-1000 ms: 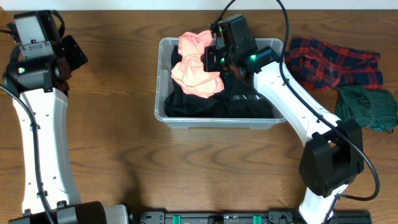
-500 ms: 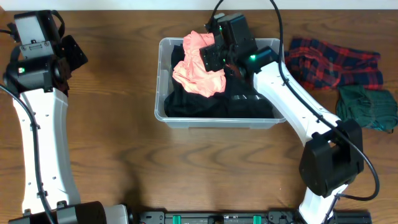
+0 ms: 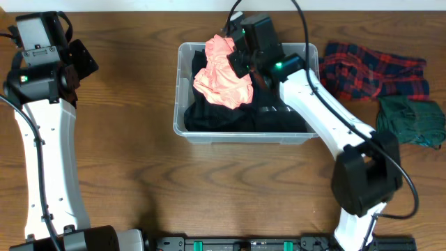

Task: Pack container
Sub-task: 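Lower the pink shirt into the bin's left side and open right gripper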

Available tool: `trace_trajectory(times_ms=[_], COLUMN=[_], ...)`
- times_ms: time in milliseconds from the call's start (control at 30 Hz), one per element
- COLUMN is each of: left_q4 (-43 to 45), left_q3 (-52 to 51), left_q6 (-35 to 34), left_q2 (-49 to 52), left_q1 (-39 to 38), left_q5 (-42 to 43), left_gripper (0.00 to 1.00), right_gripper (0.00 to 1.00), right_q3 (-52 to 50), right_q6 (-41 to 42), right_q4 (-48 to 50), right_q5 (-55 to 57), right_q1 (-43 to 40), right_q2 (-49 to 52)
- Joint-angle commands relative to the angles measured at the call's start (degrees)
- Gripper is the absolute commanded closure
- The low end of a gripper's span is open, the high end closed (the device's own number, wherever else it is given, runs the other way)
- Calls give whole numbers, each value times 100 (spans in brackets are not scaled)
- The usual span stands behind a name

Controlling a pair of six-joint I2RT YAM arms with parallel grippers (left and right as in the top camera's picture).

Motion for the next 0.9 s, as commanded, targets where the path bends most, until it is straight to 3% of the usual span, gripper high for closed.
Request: trace_trajectory(times_ms=[0, 200, 400, 867], left_q4=[2, 2, 2, 2], left_q3=[-7, -7, -7, -7], left_q6=[4, 4, 4, 4], left_q2=[7, 7, 7, 7], left_q1=[20, 20, 20, 20], left_q5=[-72, -72, -72, -72], left_gripper=[2, 2, 2, 2], right_gripper=[99, 99, 98, 98], right_q3=[26, 28, 28, 328], right_q6=[-83, -72, -61, -61], right_q4=[-11, -199, -297, -140], right_q5=[7, -824, -715, -616], right_q1=[70, 114, 131, 201], right_q2=[457, 1084, 1200, 35])
